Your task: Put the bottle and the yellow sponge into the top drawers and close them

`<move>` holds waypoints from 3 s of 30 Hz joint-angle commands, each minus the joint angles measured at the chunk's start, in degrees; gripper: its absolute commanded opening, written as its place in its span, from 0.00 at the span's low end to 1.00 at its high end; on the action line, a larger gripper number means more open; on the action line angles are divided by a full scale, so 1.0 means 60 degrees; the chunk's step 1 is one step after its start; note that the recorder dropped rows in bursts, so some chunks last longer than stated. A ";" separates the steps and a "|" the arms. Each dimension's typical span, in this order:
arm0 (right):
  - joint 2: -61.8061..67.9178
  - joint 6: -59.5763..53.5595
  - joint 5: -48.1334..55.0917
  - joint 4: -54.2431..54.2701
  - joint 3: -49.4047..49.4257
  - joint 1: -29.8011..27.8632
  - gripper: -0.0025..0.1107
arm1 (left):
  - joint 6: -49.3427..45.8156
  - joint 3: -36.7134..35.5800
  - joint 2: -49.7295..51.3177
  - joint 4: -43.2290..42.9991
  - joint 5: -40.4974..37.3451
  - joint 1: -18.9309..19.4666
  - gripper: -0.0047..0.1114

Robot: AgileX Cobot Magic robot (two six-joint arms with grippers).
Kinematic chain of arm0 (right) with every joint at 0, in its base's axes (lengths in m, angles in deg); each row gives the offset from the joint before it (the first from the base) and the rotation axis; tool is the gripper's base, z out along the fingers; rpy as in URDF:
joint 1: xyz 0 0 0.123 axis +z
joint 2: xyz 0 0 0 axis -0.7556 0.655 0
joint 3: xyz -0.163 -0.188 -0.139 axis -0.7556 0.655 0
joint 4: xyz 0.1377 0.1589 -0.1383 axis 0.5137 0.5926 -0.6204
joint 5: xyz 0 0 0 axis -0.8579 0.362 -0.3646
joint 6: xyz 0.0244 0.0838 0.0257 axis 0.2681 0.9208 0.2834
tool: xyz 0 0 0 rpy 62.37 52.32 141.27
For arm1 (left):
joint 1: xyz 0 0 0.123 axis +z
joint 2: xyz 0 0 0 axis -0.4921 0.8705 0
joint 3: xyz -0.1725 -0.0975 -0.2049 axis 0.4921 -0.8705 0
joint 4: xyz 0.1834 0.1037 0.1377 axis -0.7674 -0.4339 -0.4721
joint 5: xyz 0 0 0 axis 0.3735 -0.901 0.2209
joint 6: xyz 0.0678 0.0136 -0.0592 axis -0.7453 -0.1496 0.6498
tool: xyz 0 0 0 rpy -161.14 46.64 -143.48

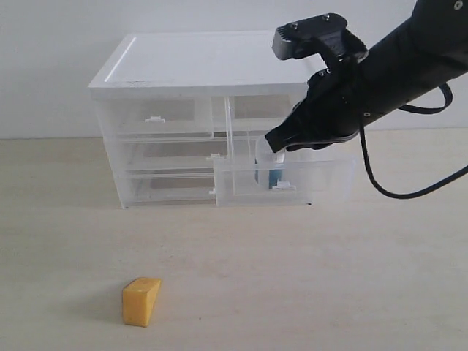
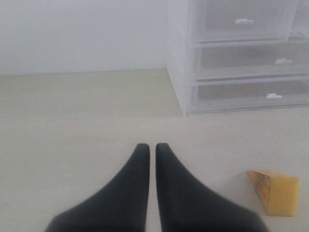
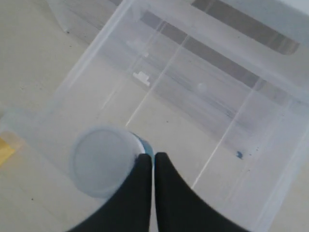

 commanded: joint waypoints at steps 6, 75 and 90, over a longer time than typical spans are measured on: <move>0.0069 -0.1691 0.0157 0.2379 -0.0079 -0.0032 0.02 | -0.0056 -0.0034 -0.0024 0.0065 -0.0014 0.0021 0.08; -0.0170 -0.0821 -0.1617 -0.0604 -0.0332 -0.0051 0.02 | -0.0056 -0.0034 -0.0024 0.0065 -0.0014 0.0021 0.08; -0.1052 -0.0408 0.2434 -0.0759 -0.0332 -0.0032 0.02 | -0.0056 -0.0034 -0.0024 0.0065 -0.0014 0.0021 0.08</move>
